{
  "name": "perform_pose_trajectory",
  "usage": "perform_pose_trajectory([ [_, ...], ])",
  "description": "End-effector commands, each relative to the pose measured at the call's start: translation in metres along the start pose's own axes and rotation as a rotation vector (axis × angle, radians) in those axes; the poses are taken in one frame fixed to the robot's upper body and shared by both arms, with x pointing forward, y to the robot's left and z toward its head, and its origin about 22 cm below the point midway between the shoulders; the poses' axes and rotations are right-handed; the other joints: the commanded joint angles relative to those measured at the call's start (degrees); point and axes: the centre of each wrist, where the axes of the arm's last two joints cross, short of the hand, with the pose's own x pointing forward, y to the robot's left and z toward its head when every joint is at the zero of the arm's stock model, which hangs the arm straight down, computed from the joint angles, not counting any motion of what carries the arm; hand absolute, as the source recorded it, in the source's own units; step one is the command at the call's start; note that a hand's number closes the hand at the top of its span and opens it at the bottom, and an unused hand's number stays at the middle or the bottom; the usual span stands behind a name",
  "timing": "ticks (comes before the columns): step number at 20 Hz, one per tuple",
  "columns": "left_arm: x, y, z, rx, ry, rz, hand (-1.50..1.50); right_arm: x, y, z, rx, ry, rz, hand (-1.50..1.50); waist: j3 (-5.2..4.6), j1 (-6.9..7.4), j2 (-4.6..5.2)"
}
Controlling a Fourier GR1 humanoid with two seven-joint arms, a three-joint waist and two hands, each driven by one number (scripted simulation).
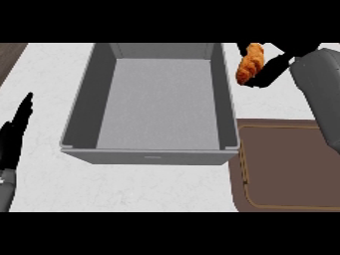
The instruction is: Pick the croissant from the tray and place it in the cardboard box
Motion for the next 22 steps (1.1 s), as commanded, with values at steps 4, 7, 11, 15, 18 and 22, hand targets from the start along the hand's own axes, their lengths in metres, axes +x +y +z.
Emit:
perform_pose_trajectory([
  [4,-0.025,0.008,0.014,0.006,0.018,-0.015,0.0,0.028,0.02,-0.067,0.057,-0.075,-0.231,1.5,-0.07,-0.96,-0.5],
  [7,-0.015,0.006,0.011,0.005,0.017,-0.012,0.0,0.04,0.018,-0.096,0.012,-0.047,-0.267,1.5,-0.05,-0.57,-0.27],
  [11,-0.011,-0.002,0.007,0.01,0.026,0.004,0.0,0.076,0.049,-0.139,0.061,-0.014,-0.347,1.5,-0.07,-1.23,-0.47],
  [15,-0.006,0.014,0.0,0.018,0.025,-0.013,0.0,0.102,0.046,-0.172,0.119,0.014,-0.379,1.5,-0.07,-1.1,-0.43],
  [18,-0.01,0.021,-0.01,-0.017,-0.001,-0.011,0.0,0.095,0.08,-0.163,0.124,0.06,-0.379,1.5,-0.12,0.51,-0.06],
  [22,0.007,-0.002,-0.006,-0.008,-0.028,0.006,0.0,0.106,0.073,-0.179,0.126,0.085,-0.362,1.5,-0.11,1.53,-0.01],
])
